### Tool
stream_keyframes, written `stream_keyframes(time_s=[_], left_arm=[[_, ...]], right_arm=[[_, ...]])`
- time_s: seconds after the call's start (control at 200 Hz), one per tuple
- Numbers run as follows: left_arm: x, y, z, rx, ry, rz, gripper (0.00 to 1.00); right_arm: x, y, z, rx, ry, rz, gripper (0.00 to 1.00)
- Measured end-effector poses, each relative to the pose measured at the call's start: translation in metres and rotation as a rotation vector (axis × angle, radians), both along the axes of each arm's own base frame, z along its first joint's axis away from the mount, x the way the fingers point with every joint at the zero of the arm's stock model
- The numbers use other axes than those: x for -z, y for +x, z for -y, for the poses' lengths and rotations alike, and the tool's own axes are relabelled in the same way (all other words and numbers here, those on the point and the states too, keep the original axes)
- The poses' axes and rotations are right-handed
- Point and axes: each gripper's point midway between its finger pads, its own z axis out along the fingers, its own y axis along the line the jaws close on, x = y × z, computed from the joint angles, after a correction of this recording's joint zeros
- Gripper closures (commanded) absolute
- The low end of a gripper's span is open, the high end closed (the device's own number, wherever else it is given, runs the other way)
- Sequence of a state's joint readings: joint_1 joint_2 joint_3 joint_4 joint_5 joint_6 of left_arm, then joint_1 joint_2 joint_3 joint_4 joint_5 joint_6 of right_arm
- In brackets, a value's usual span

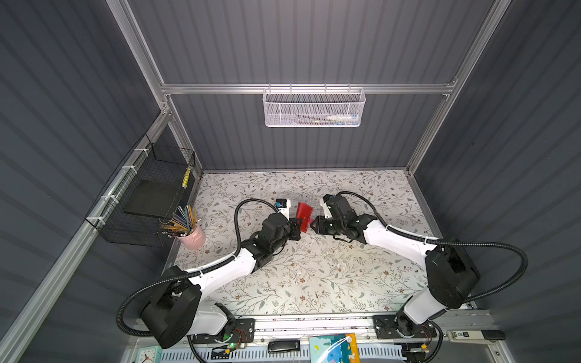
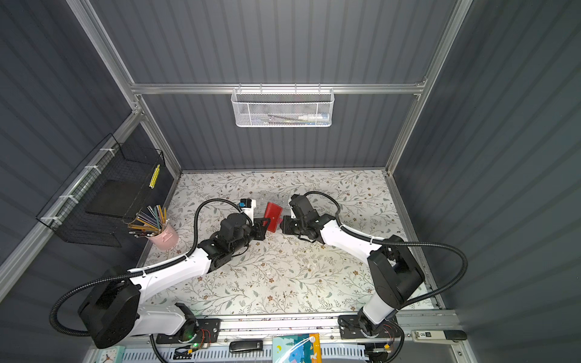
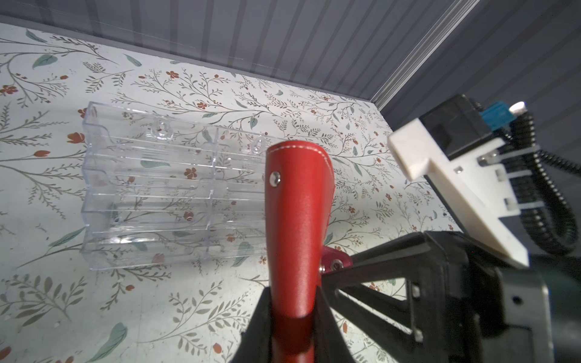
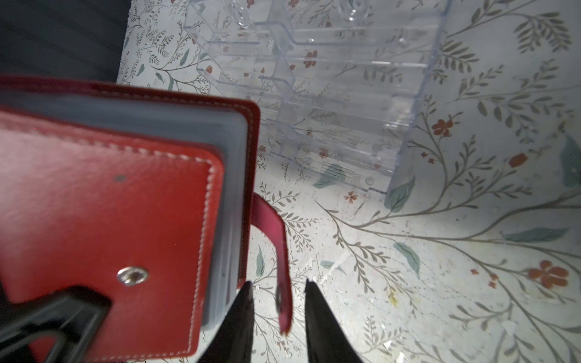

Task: Take the credit cards out of the card holder
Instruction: Open the button on the card holder, then open the card holder at the center of the table.

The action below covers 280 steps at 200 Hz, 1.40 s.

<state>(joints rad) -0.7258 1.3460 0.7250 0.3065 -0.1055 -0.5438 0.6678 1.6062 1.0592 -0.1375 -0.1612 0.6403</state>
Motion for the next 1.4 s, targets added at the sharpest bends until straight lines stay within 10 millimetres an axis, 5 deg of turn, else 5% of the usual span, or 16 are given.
stream_keyframes(time_s=[0.435,1.016,1.401], left_arm=[[-0.003,0.008,-0.003,-0.029,-0.124,-0.069,1.0],[-0.003,0.005,0.006,-0.009,-0.281,-0.127,1.0],[-0.014,0.014,0.0,-0.01,-0.447,-0.155,1.0]], right_arm=[[-0.012,-0.004,0.005,0.003,0.147,0.008,0.44],[-0.035,0.009,0.003,-0.005,0.363,0.03,0.43],[-0.026,0.01,0.007,-0.007,0.457,0.003,0.39]])
